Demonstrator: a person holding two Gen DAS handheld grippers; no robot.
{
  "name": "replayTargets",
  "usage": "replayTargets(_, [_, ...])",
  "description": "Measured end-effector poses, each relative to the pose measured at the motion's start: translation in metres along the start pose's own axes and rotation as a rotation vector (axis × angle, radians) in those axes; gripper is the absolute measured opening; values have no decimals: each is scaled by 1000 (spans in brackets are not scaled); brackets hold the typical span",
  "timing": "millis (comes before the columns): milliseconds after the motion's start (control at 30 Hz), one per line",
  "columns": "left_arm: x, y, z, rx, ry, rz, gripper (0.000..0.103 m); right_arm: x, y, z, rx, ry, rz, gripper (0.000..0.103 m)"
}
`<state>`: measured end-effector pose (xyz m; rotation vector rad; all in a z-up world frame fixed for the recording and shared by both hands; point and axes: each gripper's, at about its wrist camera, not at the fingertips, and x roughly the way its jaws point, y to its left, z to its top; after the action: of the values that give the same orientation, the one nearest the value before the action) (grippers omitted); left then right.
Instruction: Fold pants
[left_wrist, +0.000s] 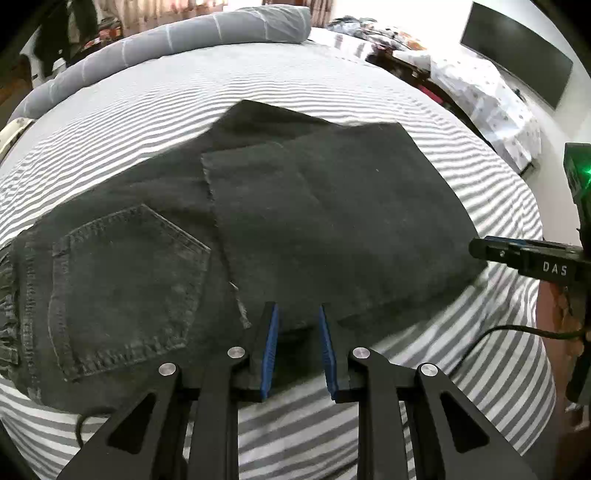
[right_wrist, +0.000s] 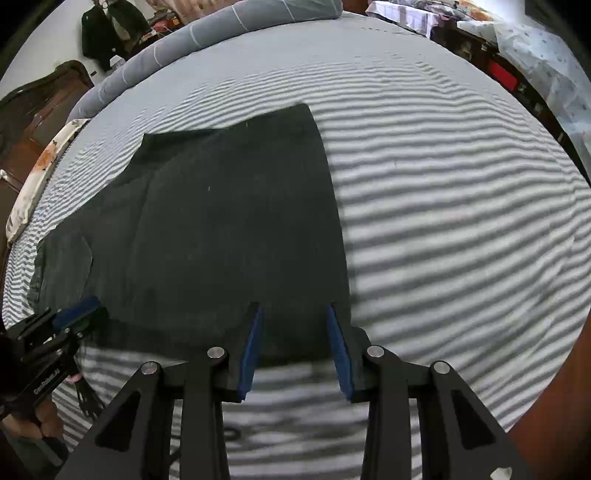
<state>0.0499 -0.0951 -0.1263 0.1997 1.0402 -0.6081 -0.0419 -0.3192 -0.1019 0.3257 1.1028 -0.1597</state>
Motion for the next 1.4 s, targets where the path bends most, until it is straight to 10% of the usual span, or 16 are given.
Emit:
replayTargets(367, [-1,2,0,-6,17,-20,24,11,-4,-4,77,43,19,42])
replayTargets(500, [-43,42,-1,-175,-31,-127,47,-12,0,-1,111,-8,37,55])
replayTargets(967, [-128,255,-107,-965,-224,-247,55,-51,80,3,110,-91,177,70])
replayTargets(1400, [-72,289,-119,-1140,-177,-327,55,-43,126,4,81,-72,164,73])
